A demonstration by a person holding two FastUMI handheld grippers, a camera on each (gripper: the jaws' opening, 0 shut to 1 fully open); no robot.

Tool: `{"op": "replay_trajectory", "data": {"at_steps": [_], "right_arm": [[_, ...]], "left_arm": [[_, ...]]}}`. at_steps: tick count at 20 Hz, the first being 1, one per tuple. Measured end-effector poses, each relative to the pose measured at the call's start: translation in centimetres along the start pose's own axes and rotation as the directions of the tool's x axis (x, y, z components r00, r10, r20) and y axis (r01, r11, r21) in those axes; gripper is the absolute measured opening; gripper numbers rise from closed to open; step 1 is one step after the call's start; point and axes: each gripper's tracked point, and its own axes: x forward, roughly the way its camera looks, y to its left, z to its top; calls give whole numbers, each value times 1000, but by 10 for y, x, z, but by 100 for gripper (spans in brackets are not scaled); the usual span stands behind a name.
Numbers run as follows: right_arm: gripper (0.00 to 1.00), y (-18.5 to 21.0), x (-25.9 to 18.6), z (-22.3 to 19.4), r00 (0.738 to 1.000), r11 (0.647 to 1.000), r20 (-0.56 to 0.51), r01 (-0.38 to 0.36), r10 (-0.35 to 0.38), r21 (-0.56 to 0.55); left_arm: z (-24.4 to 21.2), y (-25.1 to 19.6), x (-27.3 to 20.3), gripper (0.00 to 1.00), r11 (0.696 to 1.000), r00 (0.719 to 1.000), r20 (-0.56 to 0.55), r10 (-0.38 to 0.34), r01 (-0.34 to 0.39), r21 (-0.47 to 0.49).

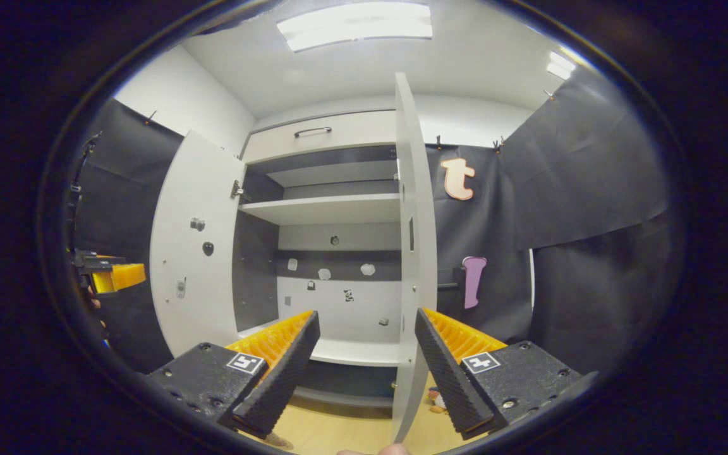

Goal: Grasp the bottle in the cabinet with the left hand and place it on the coaster, then close the right door with the right hand and the left door with the left hand.

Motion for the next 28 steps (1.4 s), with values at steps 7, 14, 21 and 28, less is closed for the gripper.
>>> {"op": "replay_trajectory", "data": {"at_steps": [7,14,21,28], "right_arm": [[100,-3,-1,11,1000,1000,11,18,-18,11],[99,1,0,10,1000,1000,3,5,-5,6],[98,10,8,14,1000,1000,6,-25,25,5],[100,14,12,14,999,999,12,-33,33,-7]], "left_arm": [[12,0,4,98,1000,999,33,-9,9,1],[9,-12,3,97,998,998,23,-58,58,9],[9,-6,1,96,999,999,23,-32,32,6],[10,-7,3,96,999,999,26,-32,32,5]]}}
